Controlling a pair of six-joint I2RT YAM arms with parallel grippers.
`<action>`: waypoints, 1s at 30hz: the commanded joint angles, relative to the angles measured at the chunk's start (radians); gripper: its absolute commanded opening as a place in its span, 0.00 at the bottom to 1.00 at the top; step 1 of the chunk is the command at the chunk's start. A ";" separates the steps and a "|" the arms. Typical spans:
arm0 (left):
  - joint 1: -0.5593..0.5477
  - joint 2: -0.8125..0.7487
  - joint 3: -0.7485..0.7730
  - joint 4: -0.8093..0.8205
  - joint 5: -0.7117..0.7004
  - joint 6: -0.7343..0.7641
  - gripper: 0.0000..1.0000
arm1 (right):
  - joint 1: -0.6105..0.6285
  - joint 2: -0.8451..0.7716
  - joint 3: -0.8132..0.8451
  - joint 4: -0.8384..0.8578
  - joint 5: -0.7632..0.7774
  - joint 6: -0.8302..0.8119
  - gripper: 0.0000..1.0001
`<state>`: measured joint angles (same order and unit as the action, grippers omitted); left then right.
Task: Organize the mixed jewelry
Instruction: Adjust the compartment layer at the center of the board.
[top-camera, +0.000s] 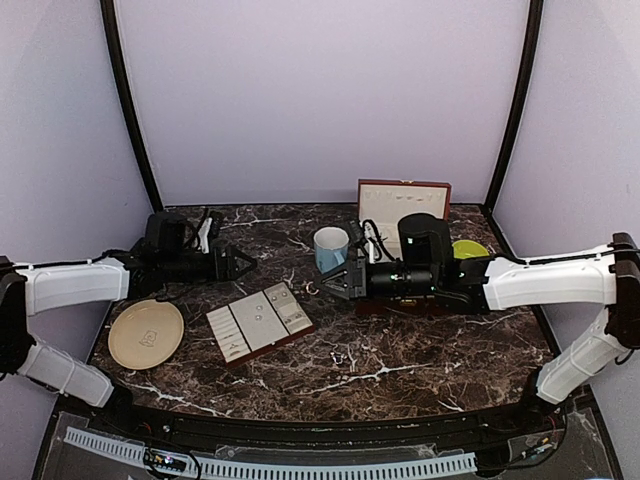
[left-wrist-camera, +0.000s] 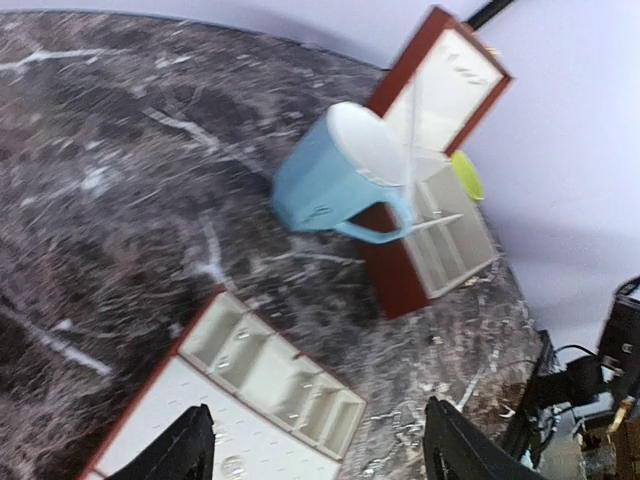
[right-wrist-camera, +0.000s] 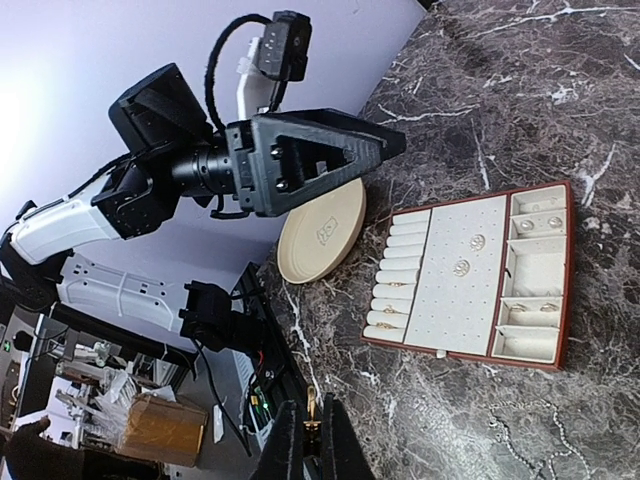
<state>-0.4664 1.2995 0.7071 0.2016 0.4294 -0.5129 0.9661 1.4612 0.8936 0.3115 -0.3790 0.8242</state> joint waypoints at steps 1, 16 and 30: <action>0.073 0.041 0.012 -0.196 -0.116 0.053 0.74 | -0.006 -0.041 -0.006 -0.023 0.045 -0.019 0.00; 0.189 0.162 -0.033 -0.231 -0.104 0.087 0.75 | -0.004 -0.052 -0.020 -0.014 0.051 -0.014 0.00; 0.190 0.170 -0.081 -0.239 -0.052 0.089 0.73 | -0.004 -0.071 -0.039 -0.002 0.061 -0.012 0.00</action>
<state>-0.2832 1.4940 0.6640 -0.0086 0.3378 -0.4294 0.9661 1.4193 0.8673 0.2794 -0.3344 0.8204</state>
